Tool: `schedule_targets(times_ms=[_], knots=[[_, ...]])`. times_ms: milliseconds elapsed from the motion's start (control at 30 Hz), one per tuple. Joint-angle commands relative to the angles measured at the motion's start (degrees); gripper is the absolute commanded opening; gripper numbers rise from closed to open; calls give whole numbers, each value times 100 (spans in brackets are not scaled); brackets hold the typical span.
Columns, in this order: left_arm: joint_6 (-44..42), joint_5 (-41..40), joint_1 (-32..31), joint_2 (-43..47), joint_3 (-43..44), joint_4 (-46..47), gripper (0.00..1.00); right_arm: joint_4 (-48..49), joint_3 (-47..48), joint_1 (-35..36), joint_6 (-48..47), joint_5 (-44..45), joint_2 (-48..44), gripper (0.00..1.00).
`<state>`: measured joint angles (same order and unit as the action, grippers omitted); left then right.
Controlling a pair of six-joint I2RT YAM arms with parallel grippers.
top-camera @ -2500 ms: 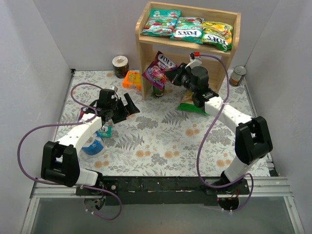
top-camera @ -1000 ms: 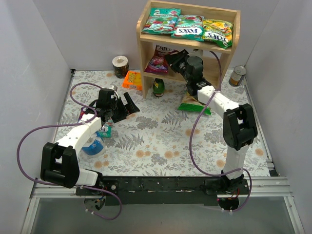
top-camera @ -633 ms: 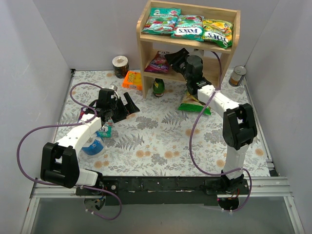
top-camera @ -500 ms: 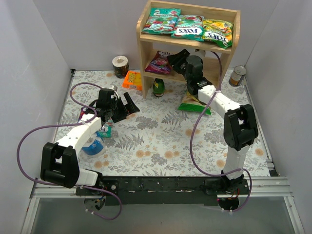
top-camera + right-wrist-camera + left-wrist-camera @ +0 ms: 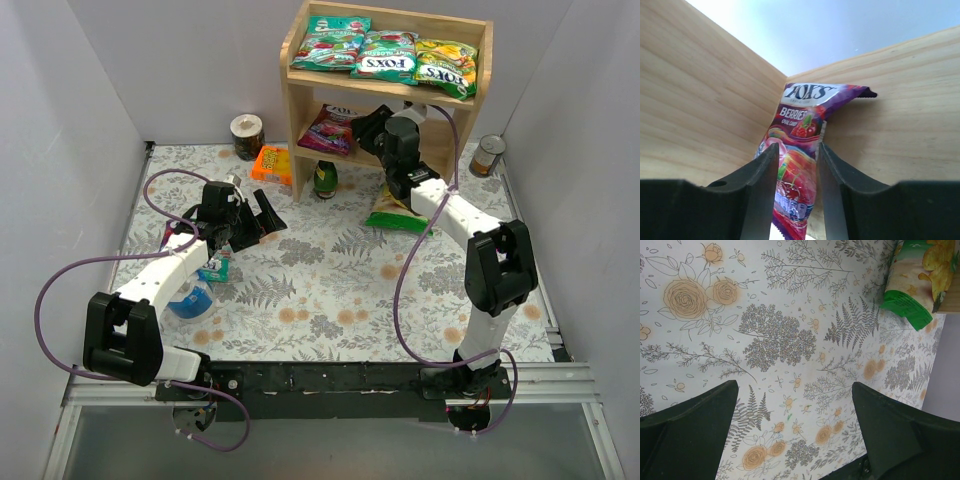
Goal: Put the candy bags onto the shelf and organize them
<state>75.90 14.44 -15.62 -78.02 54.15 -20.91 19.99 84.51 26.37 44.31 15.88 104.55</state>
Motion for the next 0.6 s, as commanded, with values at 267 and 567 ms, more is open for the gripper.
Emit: schedule_targets(times_ms=[267, 567], knots=[[-22, -72, -20, 191, 34, 60, 98, -83, 619, 26, 112, -120, 469, 32], [-40, -187, -20, 155, 148, -1, 98, -337, 1295, 26, -2, -462, 1049, 27]])
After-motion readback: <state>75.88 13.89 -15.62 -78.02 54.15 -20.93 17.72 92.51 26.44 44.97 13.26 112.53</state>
